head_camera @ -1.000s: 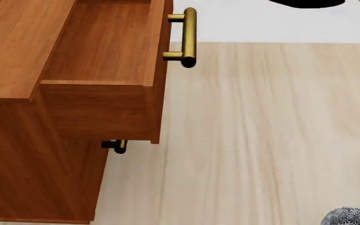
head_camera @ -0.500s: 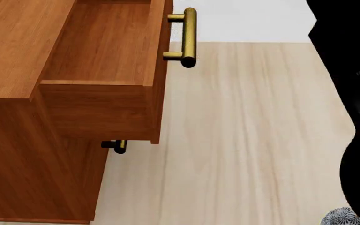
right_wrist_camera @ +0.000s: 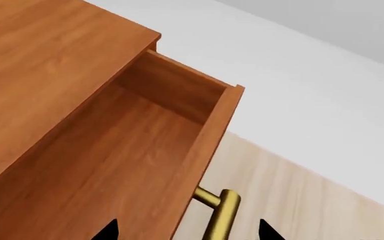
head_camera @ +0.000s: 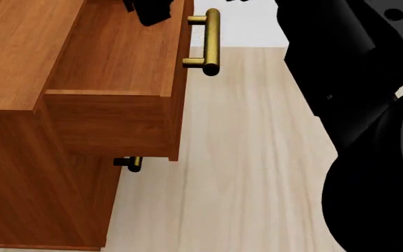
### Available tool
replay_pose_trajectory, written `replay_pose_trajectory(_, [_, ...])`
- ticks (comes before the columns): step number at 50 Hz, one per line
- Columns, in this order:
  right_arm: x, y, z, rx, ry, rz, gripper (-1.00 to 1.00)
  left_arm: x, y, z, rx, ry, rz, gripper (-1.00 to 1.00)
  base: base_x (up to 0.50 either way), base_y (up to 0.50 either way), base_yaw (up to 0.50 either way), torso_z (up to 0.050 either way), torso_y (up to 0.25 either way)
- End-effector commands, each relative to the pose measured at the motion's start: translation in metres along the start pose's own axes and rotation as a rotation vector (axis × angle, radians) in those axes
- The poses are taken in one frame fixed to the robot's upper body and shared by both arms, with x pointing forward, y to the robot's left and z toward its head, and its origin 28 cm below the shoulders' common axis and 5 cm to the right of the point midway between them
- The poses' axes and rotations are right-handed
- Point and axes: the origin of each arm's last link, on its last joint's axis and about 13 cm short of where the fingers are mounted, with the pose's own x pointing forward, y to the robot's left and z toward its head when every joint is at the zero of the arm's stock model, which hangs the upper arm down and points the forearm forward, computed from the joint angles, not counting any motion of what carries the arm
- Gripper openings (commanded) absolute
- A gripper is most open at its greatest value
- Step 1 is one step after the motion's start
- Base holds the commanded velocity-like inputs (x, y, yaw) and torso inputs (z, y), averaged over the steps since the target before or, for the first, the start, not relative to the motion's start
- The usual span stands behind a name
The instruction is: Close the bottom drawer of the cabinet and open the top drawer.
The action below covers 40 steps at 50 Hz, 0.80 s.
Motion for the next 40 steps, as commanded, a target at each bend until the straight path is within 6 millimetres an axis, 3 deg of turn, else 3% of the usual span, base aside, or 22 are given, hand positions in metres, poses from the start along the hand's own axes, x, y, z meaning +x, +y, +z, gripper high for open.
replay_pose_trajectory(1, [0.009, 0.006, -0.008, -0.02, 0.029, 0.009, 1.0, -0.001, 0.002, -0.001, 0.002, 0.003, 0.007, 1.0, 0.0, 0.0, 0.0, 0.0, 0.0])
replay_pose_trajectory(40, [0.041, 0.018, -0.045, -0.06, 0.13, 0.049, 1.0, -0.002, 0.006, -0.004, 0.011, 0.009, 0.024, 1.0, 0.0, 0.0, 0.0, 0.0, 0.0])
